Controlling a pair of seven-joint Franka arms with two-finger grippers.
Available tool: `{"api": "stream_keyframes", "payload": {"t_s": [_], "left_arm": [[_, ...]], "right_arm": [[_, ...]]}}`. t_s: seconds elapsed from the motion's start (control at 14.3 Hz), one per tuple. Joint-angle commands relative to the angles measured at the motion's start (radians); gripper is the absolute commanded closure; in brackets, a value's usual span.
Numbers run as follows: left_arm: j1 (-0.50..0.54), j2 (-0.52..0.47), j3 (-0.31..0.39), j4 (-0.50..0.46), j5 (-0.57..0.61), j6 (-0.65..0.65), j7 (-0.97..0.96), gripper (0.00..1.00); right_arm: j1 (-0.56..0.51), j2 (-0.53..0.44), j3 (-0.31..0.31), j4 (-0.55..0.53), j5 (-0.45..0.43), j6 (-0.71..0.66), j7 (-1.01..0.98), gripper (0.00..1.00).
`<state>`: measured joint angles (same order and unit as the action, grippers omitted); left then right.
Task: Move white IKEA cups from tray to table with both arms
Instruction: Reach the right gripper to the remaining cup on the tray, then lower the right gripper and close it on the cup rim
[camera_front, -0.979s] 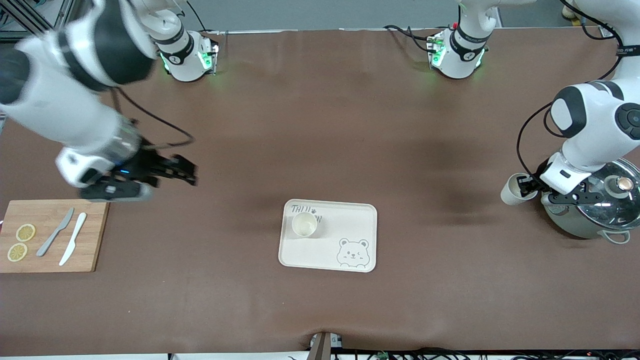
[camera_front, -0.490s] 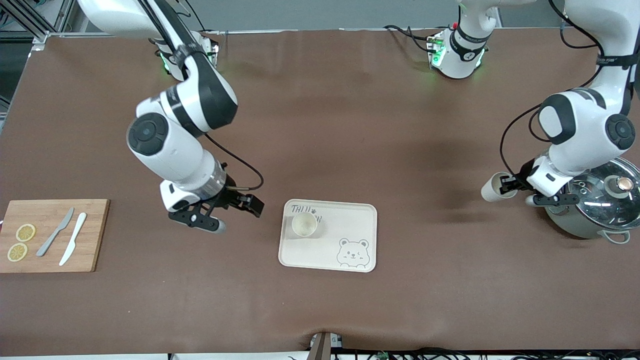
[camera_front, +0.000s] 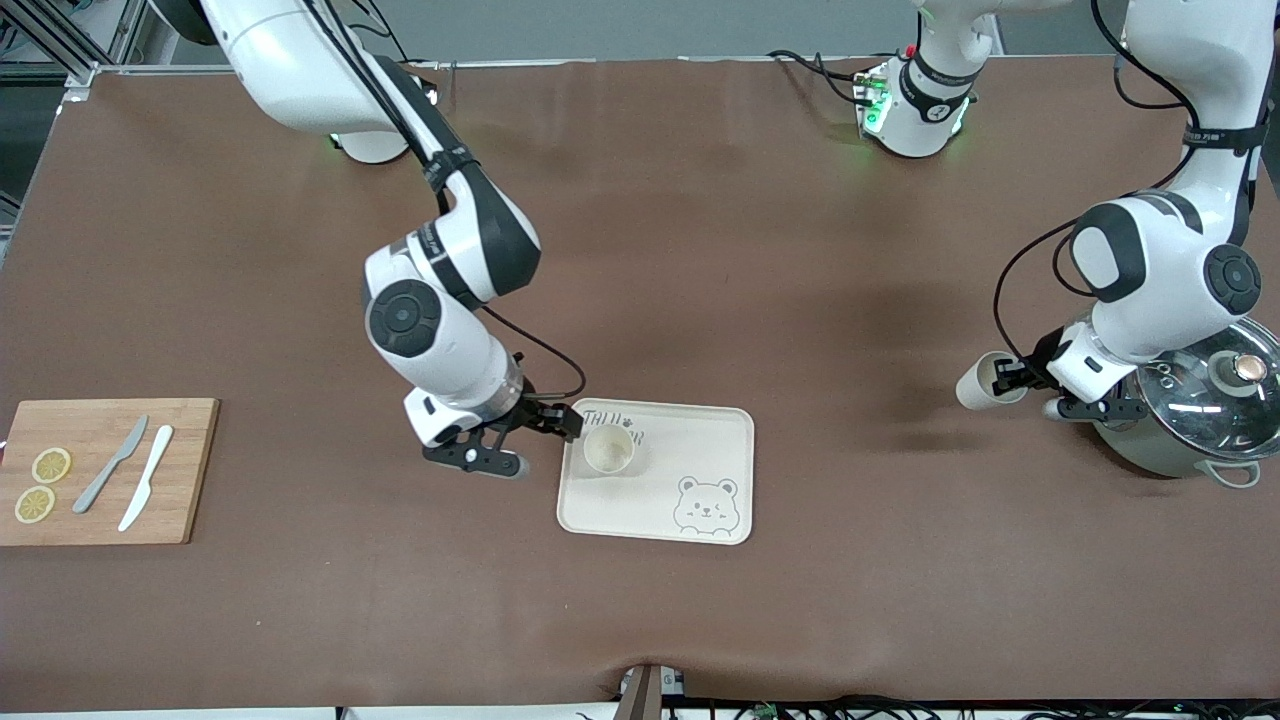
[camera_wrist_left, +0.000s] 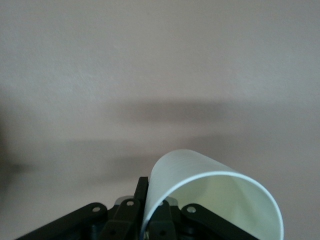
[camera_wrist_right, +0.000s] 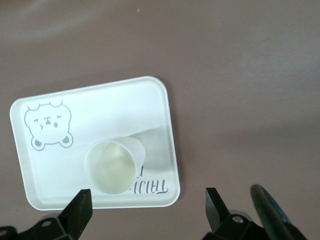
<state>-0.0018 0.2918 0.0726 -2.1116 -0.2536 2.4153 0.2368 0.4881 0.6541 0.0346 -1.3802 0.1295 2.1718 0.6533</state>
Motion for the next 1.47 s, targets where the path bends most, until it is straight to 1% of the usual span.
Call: {"api": "stream_keyframes", "payload": {"t_s": [0.0, 0.28, 0.49, 0.77, 0.91, 1.4], "left_arm": [[0.003, 0.035, -0.004, 0.021, -0.009, 0.030, 0.021, 1.00], [-0.001, 0.059, -0.004, 0.027, -0.009, 0.036, 0.021, 1.00], [-0.003, 0.064, -0.002, 0.028, -0.009, 0.045, 0.021, 1.00], [-0.003, 0.079, -0.004, 0.030, -0.007, 0.047, 0.026, 1.00], [-0.003, 0.092, -0.004, 0.027, -0.006, 0.070, 0.029, 1.00], [-0.006, 0.138, -0.004, 0.019, 0.016, 0.130, 0.048, 1.00]], "right_arm": [[0.036, 0.054, -0.013, 0.044, -0.011, 0.019, -0.011, 0.00], [0.047, 0.078, -0.015, 0.044, -0.054, 0.032, -0.008, 0.00], [0.044, 0.085, -0.016, 0.044, -0.054, 0.036, -0.006, 0.00], [0.040, 0.108, -0.018, 0.046, -0.054, 0.086, -0.001, 0.00], [0.044, 0.128, -0.018, 0.046, -0.054, 0.126, -0.001, 0.00], [0.046, 0.185, -0.019, 0.046, -0.062, 0.164, -0.001, 0.00]]}}
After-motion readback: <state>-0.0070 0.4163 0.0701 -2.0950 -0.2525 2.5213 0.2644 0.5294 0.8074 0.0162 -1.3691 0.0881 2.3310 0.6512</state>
